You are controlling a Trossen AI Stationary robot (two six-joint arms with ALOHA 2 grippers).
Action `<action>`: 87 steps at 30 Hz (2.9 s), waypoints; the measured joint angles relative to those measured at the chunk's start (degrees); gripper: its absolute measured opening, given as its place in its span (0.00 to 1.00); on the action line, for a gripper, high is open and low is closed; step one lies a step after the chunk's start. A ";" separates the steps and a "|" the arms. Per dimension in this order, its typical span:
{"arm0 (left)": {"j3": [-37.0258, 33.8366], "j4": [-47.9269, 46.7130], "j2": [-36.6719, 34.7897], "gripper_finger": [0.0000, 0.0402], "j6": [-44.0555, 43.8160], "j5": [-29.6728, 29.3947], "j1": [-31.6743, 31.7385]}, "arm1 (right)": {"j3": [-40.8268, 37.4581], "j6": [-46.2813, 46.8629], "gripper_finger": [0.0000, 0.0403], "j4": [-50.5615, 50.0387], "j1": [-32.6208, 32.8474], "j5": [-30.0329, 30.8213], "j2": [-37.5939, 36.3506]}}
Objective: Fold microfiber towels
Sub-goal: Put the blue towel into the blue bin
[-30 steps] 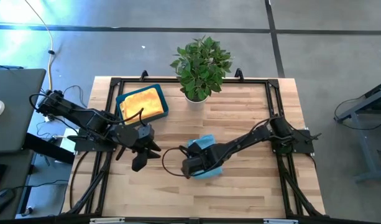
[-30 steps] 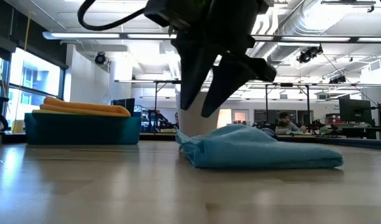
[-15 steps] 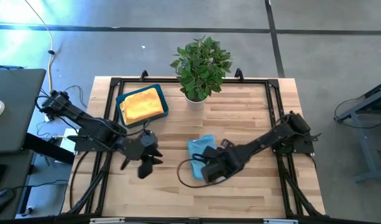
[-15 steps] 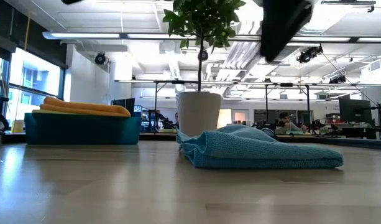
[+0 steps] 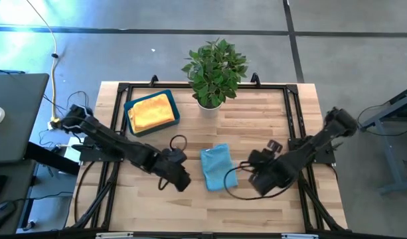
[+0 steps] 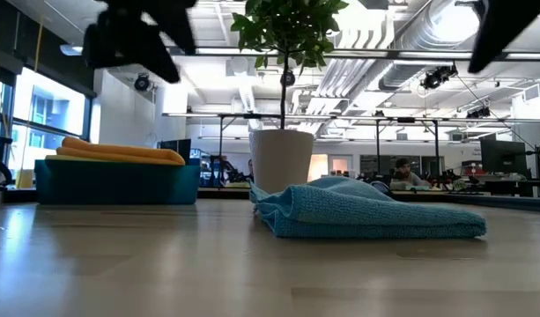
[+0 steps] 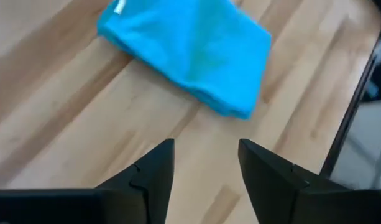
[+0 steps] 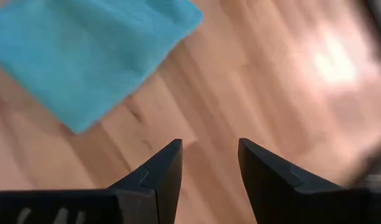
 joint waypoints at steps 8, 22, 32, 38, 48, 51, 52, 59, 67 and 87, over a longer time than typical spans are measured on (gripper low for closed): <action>0.02 8.43 10.73 0.49 -15.10 1.08 2.92 | -25.37 0.36 0.37 28.40 1.58 -2.94 -19.85; 1.89 22.96 22.52 0.49 -21.98 -3.87 7.59 | -52.42 -1.82 0.37 49.01 2.26 -11.18 -44.15; 2.78 22.38 23.81 0.49 -23.06 -4.27 7.99 | -58.03 -10.12 0.37 55.18 2.21 -12.61 -55.10; 4.03 19.66 23.68 0.49 -22.11 -6.11 7.75 | -62.11 -13.50 0.37 58.60 2.15 -14.22 -60.04; 4.11 17.46 23.66 0.49 -22.31 -5.87 7.62 | -71.21 -13.08 0.37 73.72 2.09 -15.34 -65.05; 4.11 17.84 23.63 0.49 -22.31 -5.84 7.60 | -73.76 -14.25 0.37 80.59 2.05 -14.94 -65.44; 4.11 17.87 23.63 0.49 -22.25 -5.84 7.60 | -74.56 -14.99 0.37 83.65 1.99 -14.57 -65.42; 4.11 18.08 23.61 0.49 -24.62 -3.78 7.44 | -74.58 -25.50 0.37 90.72 0.33 -10.07 -66.13; 4.11 15.62 23.61 0.49 -32.76 -2.24 6.93 | -74.58 -35.49 0.37 95.95 -4.66 11.13 -66.11; 4.15 15.79 25.33 0.49 -33.97 -3.29 6.75 | -74.58 -54.90 0.37 93.39 -6.07 20.40 -66.06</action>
